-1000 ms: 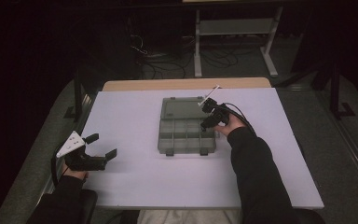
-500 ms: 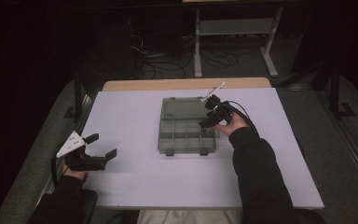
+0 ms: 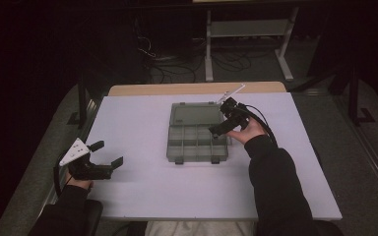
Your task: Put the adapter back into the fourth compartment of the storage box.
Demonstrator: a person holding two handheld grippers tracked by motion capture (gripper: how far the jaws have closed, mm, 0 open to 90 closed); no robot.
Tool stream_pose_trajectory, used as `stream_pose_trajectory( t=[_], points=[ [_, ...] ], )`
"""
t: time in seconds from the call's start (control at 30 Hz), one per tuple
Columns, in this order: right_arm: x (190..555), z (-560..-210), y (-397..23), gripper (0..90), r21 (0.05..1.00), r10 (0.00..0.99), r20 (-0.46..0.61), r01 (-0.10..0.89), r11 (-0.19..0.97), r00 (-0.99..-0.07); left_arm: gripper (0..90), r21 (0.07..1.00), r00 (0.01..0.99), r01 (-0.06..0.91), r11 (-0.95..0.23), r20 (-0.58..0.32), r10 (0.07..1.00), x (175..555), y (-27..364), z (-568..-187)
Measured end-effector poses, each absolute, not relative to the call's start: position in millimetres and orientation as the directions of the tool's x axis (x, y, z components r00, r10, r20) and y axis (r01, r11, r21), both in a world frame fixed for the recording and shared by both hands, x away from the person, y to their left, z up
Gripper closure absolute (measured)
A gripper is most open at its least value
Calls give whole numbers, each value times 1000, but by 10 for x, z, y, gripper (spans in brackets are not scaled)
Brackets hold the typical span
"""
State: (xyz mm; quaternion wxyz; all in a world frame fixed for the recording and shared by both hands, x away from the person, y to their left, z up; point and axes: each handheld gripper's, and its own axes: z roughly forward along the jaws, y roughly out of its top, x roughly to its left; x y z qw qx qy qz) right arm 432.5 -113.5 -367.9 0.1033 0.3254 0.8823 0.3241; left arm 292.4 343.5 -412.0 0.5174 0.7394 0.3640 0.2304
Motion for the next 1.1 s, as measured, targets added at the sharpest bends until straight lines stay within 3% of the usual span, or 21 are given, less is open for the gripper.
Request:
stream_pose_trajectory(
  t=[0.07, 1.1],
  points=[
    [4312, -3672, -1158, 5, 645, 655, 30, 515, 564, -755, 0, 933, 629, 301, -199, -37, 777, 2925, 3435, -4120],
    [3897, -3707, -1455, 4, 717, 659, 27, 474, 511, -752, 0, 933, 630, 301, -198, -39, 776, 2925, 3435, -4121]
  ],
)
